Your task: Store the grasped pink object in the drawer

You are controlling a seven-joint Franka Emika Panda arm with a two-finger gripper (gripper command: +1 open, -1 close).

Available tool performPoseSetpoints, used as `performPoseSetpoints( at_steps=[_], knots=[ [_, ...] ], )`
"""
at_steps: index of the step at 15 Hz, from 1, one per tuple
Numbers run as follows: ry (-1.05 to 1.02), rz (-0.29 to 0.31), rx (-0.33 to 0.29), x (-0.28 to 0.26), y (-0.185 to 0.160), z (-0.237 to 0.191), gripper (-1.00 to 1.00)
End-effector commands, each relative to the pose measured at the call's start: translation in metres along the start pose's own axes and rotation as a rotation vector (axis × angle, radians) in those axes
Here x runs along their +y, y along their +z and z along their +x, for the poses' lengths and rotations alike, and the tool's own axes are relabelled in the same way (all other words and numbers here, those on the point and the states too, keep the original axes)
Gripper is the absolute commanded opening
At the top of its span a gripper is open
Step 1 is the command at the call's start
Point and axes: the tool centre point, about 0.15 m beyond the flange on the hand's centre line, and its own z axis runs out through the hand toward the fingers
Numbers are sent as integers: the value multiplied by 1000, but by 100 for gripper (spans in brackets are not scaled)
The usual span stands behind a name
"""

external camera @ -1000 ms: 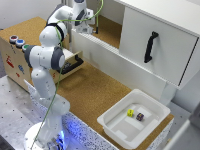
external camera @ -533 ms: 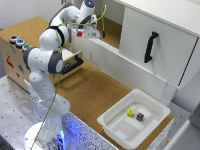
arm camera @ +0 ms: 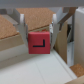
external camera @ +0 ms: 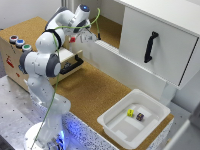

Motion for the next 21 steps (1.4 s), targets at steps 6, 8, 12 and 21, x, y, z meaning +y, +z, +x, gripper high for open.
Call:
performPoseSetpoints(
  at_steps=[6,8,12,21],
  knots=[
    [-127,-141,-63,-38,96,-9,-100],
    [-160,-143,-88,-35,105,-3,-100],
    [-184,-157,-132,-26,118,-1,-100],
    [-203,-138,-107,-51,99,2,100]
  ],
)
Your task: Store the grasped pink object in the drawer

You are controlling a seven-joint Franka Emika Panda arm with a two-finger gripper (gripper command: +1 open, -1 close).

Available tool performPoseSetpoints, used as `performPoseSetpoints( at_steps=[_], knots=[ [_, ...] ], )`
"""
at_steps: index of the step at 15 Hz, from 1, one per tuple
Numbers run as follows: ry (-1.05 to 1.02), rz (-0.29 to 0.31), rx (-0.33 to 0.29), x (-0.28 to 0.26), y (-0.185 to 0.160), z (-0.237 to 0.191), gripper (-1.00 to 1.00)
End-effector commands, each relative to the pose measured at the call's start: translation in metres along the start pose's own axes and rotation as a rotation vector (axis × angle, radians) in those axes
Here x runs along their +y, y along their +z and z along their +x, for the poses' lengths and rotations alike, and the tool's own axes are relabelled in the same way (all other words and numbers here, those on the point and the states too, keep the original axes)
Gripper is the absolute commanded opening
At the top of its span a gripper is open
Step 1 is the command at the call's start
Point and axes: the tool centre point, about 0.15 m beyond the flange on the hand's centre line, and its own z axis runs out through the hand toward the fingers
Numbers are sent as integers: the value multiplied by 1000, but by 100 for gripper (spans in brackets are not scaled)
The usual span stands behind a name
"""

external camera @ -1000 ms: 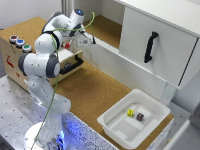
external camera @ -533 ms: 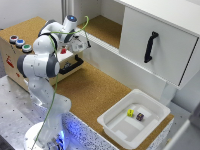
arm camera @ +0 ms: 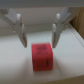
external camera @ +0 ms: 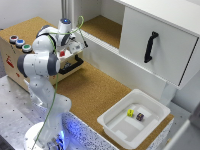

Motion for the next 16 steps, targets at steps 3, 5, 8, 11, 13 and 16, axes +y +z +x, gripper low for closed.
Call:
performPoseSetpoints(
  at_steps=[3,5,8,11,13,16],
  knots=[
    [0,-84,-14,-18,-46,7,100],
    [36,-121,-12,-15,-76,7,100],
    [100,-161,-43,-12,-116,6,100],
    [157,-168,-107,-5,-133,-3,100],
    [226,-203,-126,8,-143,-19,100],
    [429,-211,-91,34,-155,-64,100]
  ],
)
